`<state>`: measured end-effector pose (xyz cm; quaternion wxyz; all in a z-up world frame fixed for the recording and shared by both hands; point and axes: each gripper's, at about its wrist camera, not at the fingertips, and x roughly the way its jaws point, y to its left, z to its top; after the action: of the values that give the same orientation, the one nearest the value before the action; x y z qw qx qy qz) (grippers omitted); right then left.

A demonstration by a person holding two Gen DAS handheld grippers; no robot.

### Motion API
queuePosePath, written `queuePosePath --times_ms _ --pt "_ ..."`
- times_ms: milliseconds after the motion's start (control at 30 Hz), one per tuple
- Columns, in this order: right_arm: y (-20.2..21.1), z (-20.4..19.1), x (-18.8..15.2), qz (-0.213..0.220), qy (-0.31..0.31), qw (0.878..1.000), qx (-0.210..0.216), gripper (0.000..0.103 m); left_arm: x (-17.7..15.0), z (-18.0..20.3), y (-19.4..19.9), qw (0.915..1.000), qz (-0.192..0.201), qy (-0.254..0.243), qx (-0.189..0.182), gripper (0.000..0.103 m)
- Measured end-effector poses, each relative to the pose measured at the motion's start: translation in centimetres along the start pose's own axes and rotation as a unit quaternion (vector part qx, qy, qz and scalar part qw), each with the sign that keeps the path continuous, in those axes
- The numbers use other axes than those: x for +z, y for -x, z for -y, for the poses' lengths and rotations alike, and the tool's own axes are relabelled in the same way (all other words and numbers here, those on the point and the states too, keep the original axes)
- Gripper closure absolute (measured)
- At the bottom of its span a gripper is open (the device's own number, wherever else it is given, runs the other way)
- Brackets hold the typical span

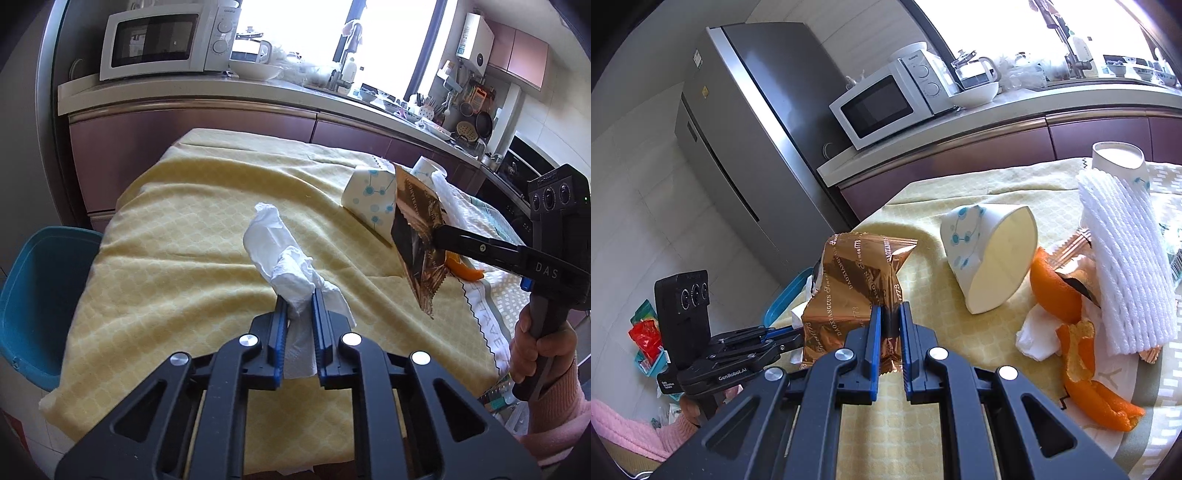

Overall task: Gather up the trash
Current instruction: 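Carry the foil bag and tissue to the teal bin and release both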

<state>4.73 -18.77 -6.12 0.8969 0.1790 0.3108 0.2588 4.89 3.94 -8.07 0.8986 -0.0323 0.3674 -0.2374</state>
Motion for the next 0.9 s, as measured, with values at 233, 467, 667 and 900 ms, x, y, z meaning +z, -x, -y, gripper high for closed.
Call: queuePosePath --times_ms 233,467,667,900 --pt "-2.7 -2.6 1.3 -0.017 0.027 0.999 0.022 0.094 0.9 -2.6 4.0 0.9988 0.037 0.008 0.033 0.090" --pt "-5.8 -5.4 2.7 -0.035 0.049 0.997 0.047 0.094 1.4 -6.5 7.7 0.9943 0.065 0.028 0.080 0.090" --pt "-8.3 -7.6 3.6 -0.051 0.074 0.994 0.064 0.094 1.4 -10.1 10.0 0.9882 0.081 0.049 0.121 0.090" --pt "-11.5 -10.2 4.6 -0.069 0.098 0.990 0.079 0.094 1.2 -13.9 11.4 0.9810 0.087 0.071 0.158 0.090"
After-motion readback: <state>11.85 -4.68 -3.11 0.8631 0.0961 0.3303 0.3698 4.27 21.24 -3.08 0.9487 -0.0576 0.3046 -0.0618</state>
